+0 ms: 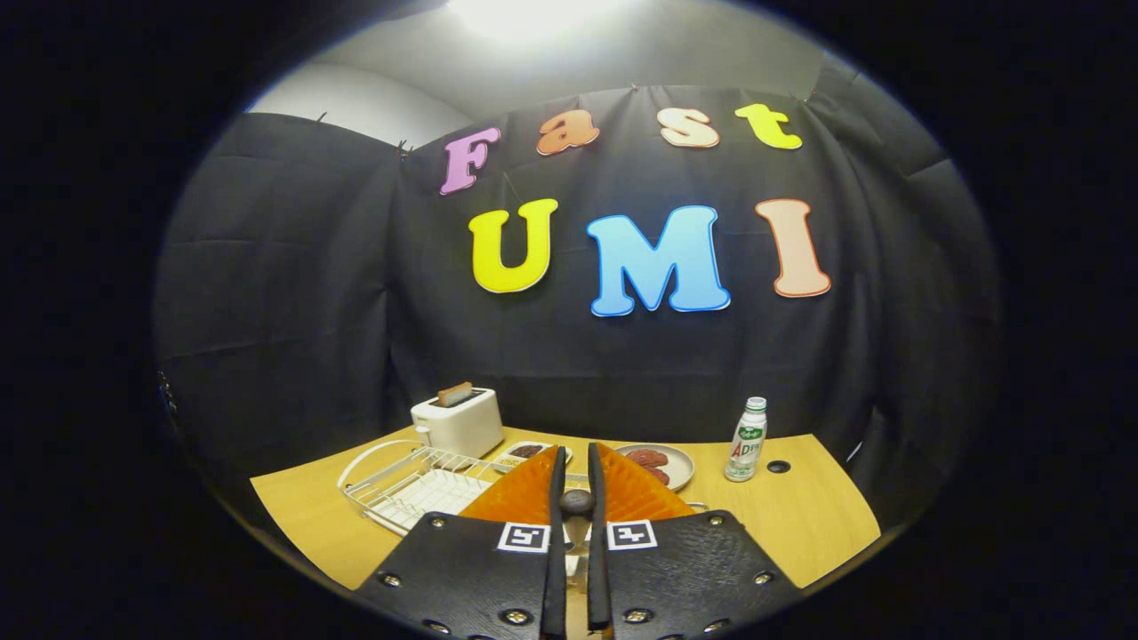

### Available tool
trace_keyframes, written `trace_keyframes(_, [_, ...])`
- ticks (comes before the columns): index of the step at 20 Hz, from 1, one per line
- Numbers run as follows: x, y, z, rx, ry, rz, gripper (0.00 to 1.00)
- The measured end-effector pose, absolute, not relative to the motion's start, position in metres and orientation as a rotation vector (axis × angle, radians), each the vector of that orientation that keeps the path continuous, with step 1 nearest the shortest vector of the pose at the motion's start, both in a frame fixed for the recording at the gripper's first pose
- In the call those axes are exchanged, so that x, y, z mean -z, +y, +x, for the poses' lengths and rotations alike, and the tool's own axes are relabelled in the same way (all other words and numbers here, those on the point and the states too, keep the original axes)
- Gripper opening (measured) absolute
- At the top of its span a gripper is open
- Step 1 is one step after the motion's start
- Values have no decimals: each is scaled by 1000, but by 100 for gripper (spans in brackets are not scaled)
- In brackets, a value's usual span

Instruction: Take the plate from the dish rack, then take the spoon from the basket and place it into the plate.

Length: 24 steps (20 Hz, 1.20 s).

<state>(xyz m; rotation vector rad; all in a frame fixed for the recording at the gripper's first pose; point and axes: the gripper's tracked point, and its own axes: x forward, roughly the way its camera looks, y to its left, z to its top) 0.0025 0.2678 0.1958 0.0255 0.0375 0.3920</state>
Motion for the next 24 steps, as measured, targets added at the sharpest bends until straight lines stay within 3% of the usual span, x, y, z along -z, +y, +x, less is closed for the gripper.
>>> trace_keyframes(11, [-103,375,-52,-670,201,36,9])
trace_keyframes(20, [-60,392,-47,-730,264,0,9])
trace_keyframes(24, [-59,385,-43,-702,265,-50,15])
